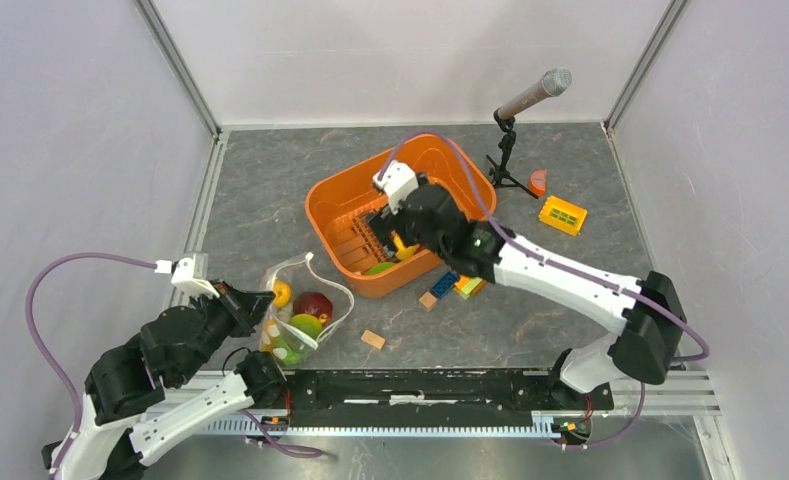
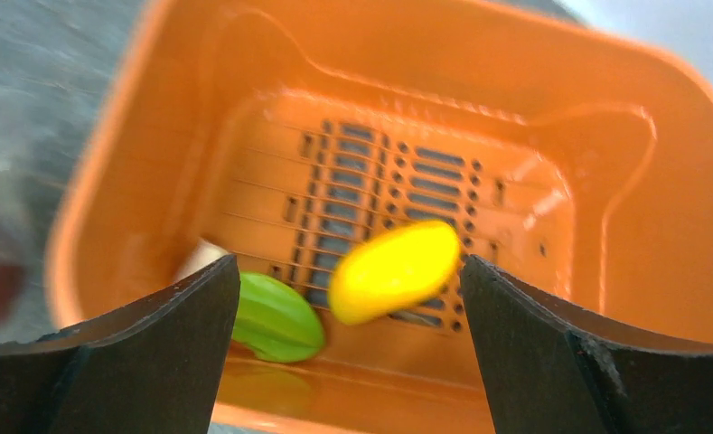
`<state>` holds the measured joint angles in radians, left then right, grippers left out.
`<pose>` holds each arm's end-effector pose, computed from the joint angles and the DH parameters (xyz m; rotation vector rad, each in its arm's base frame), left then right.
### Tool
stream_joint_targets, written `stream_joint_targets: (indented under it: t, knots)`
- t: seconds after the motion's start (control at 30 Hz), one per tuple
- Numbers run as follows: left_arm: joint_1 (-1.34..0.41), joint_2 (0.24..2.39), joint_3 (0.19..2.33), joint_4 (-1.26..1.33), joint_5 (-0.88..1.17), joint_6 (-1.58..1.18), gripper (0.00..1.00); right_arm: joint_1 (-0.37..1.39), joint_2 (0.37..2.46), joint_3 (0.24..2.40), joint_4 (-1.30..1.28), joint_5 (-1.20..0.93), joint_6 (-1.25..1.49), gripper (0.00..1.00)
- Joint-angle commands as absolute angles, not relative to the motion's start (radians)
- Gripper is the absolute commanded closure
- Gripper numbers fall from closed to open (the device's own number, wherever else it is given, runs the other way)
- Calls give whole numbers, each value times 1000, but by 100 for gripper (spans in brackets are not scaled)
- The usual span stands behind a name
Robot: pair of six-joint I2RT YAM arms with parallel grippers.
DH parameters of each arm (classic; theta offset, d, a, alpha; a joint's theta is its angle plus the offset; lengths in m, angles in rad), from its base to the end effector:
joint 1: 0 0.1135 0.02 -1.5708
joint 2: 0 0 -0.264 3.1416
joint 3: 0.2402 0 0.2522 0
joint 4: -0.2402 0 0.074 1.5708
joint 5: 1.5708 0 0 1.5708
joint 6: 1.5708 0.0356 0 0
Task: Place the food in the zip-top bag and seal the zipper
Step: Pick up the fake fruit from the bin.
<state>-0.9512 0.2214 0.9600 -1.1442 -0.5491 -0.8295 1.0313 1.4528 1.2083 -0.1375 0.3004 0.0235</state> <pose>0.0146 0.0115 0.3396 -0.2409 1.9544 -0.6485 0.1844 0.2874 0.3343 -0.7655 1.8007 0.4076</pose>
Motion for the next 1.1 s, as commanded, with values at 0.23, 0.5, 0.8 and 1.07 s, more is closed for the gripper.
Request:
stream_joint_targets:
  t: [0.23, 0.5, 0.8, 1.07]
  knots:
    - [-954, 235, 955, -1114, -524, -853, 89, 865, 1726, 1398, -695, 65, -21, 3]
    - [-955, 226, 965, -1116, -510, -845, 89, 803, 1867, 1481, -762, 6, -67, 2]
    - [-954, 203, 963, -1129, -526, -853, 89, 781, 1960, 1499, -874, 23, -147, 5]
    - [-954, 204, 968, -1133, -532, -848, 89, 768, 2028, 1477, -818, 4, -158, 28]
